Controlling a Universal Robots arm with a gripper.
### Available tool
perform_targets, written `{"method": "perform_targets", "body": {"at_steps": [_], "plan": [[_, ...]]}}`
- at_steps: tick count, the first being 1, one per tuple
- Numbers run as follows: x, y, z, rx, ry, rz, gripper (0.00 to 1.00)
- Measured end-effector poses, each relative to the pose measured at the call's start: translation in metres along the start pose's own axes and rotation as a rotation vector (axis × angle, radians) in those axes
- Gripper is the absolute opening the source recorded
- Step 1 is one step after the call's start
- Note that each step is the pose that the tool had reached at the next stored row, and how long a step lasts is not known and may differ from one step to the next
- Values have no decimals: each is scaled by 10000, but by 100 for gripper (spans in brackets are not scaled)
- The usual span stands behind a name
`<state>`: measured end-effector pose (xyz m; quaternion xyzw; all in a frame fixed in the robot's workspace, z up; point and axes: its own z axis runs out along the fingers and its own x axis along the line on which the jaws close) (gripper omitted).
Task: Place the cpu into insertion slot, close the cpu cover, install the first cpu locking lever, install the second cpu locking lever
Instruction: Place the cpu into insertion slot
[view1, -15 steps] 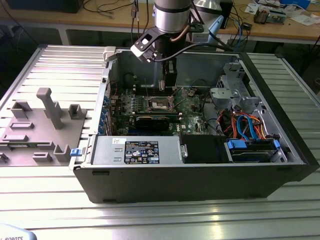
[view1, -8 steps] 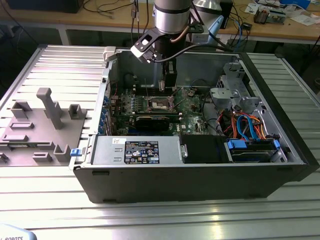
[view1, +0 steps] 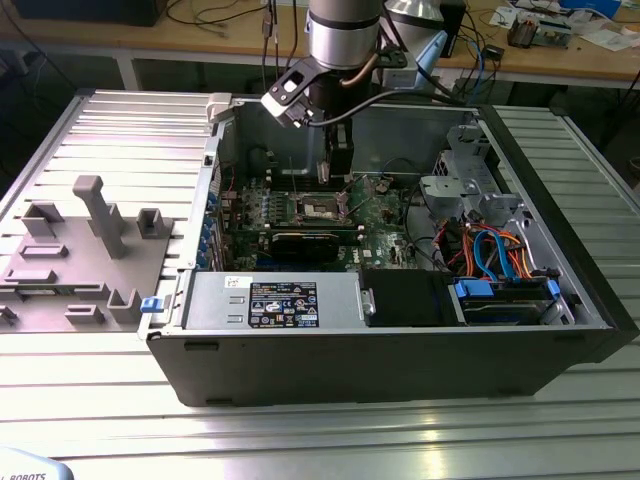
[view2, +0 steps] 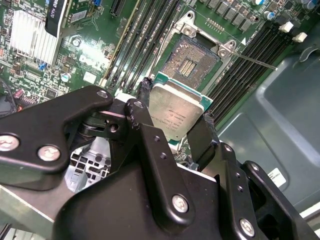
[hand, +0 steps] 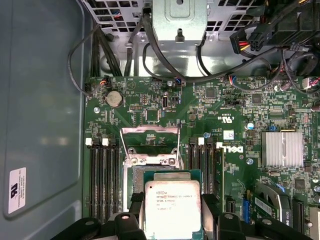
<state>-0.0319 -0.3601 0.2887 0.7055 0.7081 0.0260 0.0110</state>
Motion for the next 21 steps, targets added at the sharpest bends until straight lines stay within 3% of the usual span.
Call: {"method": "perform_targets", "body": {"at_steps": [21], "plan": [[-1,-2,41,0,0,-1,54]]}}
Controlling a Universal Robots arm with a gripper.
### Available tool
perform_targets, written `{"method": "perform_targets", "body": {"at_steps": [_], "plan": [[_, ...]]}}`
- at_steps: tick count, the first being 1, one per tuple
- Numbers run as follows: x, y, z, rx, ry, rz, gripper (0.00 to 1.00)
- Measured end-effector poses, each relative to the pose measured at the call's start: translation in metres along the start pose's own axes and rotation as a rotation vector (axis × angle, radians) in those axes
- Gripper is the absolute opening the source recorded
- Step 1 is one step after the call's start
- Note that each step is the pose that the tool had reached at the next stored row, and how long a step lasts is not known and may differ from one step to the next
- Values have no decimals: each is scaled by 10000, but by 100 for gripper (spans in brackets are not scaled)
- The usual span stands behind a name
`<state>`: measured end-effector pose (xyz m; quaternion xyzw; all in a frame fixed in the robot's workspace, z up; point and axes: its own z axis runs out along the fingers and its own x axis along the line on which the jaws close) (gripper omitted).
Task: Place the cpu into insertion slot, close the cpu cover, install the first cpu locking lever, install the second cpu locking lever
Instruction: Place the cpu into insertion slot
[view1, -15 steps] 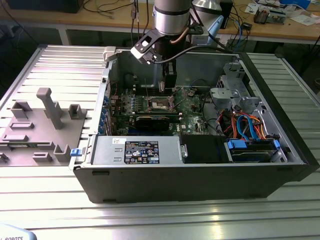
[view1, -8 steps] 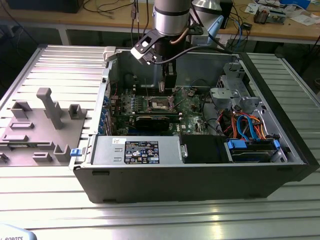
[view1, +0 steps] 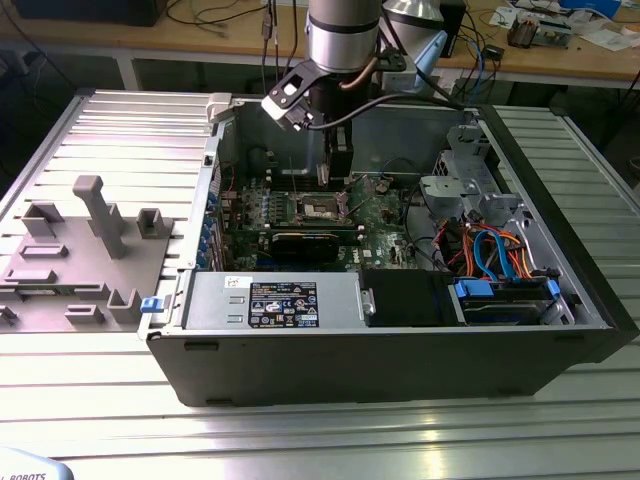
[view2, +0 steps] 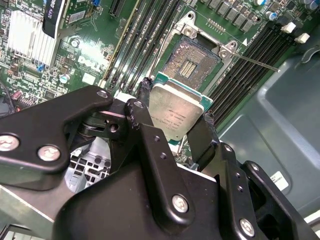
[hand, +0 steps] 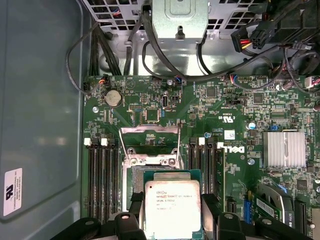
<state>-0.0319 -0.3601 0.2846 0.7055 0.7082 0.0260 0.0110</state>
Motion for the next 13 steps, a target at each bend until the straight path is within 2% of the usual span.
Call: {"method": "perform_targets", "body": {"at_steps": [13], "plan": [[-1,-2,34,0,-1,0,54]]}}
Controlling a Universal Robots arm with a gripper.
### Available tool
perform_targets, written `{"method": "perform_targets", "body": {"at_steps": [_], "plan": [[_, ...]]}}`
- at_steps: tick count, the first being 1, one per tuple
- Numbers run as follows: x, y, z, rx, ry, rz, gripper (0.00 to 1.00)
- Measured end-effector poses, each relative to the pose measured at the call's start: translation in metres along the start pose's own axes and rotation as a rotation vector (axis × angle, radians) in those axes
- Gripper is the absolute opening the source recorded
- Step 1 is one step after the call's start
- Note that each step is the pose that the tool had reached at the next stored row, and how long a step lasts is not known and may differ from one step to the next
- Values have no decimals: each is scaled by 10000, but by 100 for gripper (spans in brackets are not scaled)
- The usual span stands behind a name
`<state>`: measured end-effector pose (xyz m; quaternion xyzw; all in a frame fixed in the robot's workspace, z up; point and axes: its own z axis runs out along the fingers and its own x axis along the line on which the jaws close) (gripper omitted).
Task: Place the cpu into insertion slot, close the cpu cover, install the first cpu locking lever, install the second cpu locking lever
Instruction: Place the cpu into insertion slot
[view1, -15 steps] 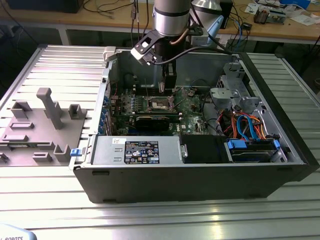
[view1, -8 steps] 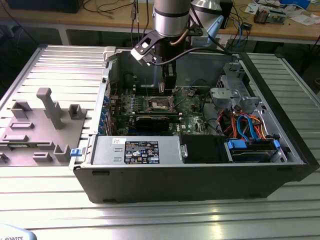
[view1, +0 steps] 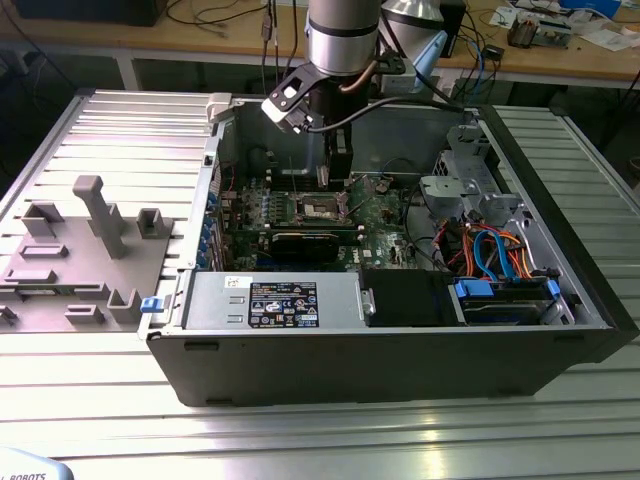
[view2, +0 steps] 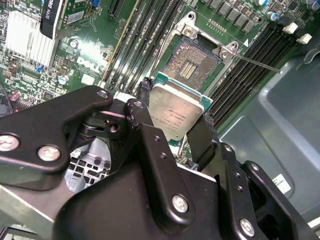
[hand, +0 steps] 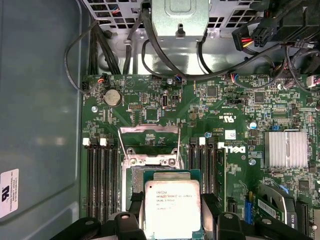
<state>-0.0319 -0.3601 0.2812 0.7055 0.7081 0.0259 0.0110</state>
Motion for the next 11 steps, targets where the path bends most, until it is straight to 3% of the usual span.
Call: {"method": "perform_targets", "body": {"at_steps": [11], "plan": [[0,-1,15,-1,6,1,54]]}}
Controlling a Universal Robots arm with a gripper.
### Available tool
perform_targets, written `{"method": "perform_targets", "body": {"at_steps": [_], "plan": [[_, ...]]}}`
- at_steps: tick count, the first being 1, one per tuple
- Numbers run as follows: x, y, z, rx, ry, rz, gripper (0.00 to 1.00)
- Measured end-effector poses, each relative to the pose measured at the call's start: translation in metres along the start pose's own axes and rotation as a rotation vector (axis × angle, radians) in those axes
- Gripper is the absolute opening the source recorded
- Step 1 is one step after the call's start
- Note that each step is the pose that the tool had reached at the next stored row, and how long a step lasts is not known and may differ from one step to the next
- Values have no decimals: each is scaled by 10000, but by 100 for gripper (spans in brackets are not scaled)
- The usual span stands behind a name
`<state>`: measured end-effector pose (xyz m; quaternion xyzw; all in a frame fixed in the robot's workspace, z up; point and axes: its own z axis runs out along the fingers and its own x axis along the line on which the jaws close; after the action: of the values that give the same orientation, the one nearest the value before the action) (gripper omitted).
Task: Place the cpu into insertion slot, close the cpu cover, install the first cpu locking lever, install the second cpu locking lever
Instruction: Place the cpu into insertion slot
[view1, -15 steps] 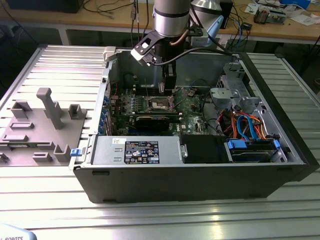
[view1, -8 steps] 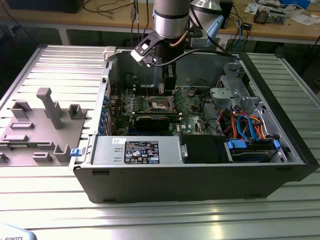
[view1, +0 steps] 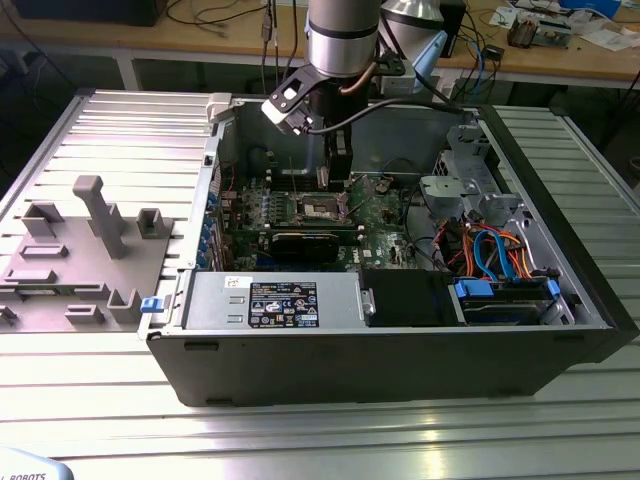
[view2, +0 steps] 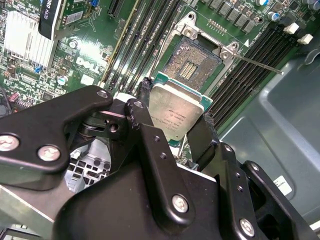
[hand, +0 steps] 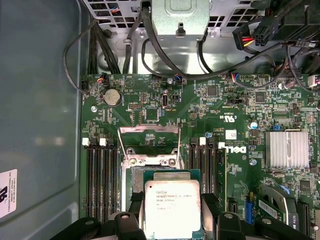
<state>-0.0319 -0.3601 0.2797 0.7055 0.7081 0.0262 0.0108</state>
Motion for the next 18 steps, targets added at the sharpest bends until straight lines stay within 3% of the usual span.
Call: {"method": "perform_targets", "body": {"at_steps": [18], "plan": [[0,0,7,0,63,4,54]]}}
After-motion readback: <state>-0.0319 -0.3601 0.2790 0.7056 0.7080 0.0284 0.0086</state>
